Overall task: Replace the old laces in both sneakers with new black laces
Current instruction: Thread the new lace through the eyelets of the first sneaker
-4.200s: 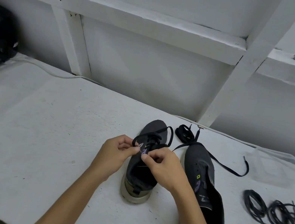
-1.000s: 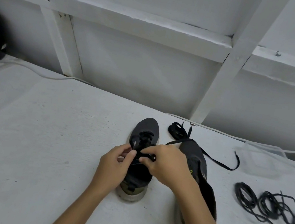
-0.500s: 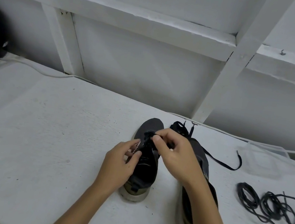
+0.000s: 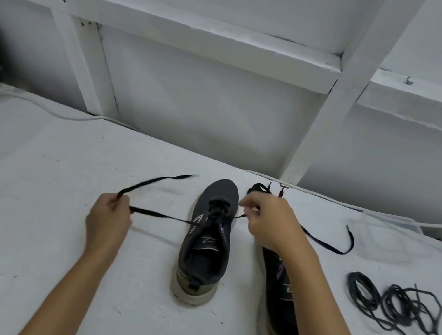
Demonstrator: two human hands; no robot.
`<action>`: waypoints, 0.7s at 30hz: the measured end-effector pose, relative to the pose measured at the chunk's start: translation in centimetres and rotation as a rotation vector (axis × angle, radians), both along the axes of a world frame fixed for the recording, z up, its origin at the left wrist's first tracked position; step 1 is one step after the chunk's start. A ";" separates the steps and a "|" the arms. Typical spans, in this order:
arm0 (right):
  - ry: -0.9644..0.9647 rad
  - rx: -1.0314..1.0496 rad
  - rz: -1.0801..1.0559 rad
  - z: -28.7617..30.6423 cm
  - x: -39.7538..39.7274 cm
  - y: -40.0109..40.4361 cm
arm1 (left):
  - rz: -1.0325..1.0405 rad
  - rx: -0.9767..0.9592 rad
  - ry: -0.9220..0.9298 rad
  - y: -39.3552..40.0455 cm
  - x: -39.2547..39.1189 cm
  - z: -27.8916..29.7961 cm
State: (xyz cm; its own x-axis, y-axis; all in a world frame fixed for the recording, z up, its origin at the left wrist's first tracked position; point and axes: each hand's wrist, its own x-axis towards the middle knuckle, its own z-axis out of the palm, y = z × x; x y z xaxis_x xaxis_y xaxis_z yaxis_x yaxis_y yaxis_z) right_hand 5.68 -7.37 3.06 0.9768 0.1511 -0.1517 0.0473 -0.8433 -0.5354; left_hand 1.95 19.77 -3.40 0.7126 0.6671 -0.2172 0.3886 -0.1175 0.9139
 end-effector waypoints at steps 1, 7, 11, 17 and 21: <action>0.082 -0.070 0.031 -0.4 -0.1 -0.2 | -0.020 0.076 0.072 0.8 -0.5 -0.5; 0.108 -0.184 0.091 -2.1 -0.2 0.8 | -0.165 0.419 0.138 0.7 -1.6 -2.0; 0.043 -0.093 0.098 -1.1 -0.1 0.5 | -0.453 0.486 -0.165 -2.8 -0.7 0.4; -0.067 0.057 0.102 1.9 0.3 -0.7 | -1.083 0.577 -0.188 -7.8 1.7 3.7; -0.018 0.000 0.095 3.4 0.2 -2.2 | -0.894 0.467 -0.152 -9.0 2.5 3.7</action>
